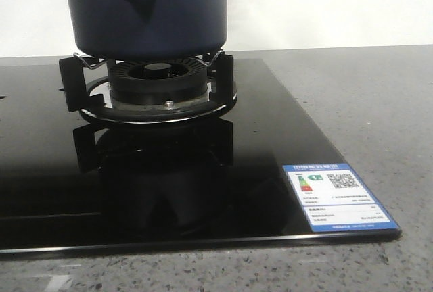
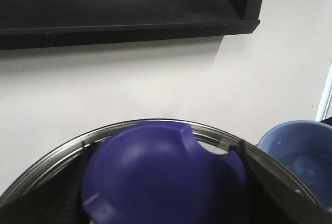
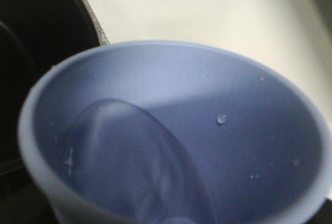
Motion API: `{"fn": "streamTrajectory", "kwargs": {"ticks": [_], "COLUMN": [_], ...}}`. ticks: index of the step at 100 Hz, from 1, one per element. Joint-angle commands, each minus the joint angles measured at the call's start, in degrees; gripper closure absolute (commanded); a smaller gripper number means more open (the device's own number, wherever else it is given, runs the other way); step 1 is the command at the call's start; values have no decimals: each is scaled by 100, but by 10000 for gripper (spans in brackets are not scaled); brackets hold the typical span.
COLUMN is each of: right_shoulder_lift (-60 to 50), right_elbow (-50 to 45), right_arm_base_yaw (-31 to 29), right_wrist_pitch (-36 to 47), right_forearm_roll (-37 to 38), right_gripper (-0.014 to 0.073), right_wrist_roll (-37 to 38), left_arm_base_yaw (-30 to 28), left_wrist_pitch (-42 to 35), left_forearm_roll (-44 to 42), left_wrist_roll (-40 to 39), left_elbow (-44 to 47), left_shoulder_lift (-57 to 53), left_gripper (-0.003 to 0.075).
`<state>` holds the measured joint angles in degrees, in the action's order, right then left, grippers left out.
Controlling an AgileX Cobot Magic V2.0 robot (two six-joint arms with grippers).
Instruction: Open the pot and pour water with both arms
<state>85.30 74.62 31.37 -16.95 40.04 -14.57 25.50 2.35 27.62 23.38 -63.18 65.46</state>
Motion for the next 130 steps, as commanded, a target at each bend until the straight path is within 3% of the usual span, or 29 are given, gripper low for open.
{"fn": "streamTrajectory", "kwargs": {"ticks": [1,39,130], "right_shoulder_lift": [-142,35,224], "right_elbow": [248,248,248], "right_arm_base_yaw": [91,201,201], "right_wrist_pitch": [321,352,501], "right_forearm_roll": [677,2392,4725], "right_gripper": [255,255,255], "right_wrist_roll": [3,3,3], "left_arm_base_yaw": [-16,-16,-16], "left_wrist_pitch": [-550,-550,-550], "left_forearm_roll": [1,1,1], "left_wrist_roll": [-18,-18,-18], "left_elbow": [-200,-200,-200], "left_shoulder_lift": [-147,-147,-147], "left_gripper": [352,352,352]}}
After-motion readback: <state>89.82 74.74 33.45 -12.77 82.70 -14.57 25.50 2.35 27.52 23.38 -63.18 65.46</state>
